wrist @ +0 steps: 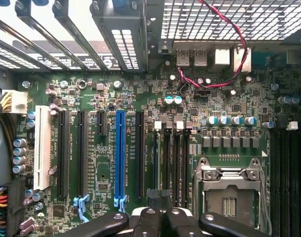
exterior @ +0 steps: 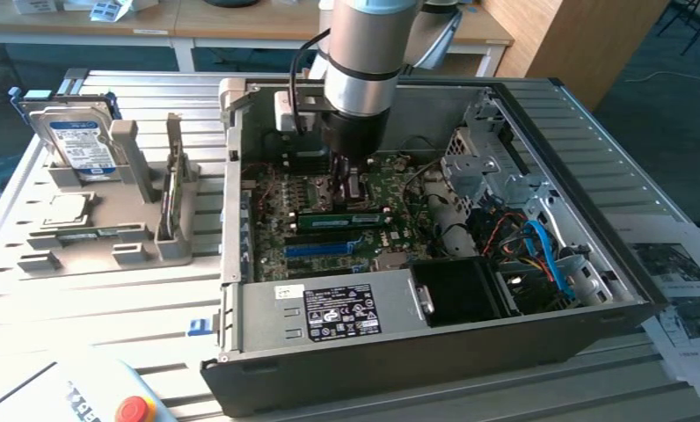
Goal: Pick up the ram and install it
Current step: 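Press down the ram until it locks into place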
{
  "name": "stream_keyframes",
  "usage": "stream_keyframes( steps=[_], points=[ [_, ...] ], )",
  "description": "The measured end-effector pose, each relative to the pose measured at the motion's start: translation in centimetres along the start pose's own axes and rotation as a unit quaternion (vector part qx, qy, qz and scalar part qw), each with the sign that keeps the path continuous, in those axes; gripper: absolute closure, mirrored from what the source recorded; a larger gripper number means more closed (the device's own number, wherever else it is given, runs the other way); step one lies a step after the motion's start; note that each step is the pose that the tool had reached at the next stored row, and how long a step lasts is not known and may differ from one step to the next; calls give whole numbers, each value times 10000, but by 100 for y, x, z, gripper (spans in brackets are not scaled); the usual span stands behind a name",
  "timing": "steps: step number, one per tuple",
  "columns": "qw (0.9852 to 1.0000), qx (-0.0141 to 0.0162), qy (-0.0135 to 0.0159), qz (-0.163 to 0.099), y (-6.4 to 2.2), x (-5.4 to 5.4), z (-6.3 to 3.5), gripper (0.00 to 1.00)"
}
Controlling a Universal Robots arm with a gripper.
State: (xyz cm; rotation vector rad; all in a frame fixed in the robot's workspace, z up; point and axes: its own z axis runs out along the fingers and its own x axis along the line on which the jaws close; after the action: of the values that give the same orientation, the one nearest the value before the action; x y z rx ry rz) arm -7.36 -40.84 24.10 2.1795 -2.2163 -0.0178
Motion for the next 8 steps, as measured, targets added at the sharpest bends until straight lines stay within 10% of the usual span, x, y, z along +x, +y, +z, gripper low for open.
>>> stream_keyframes(
  steps=[8],
  points=[
    [10000, 0, -1, 0, -2, -1, 60, 90]
  ],
)
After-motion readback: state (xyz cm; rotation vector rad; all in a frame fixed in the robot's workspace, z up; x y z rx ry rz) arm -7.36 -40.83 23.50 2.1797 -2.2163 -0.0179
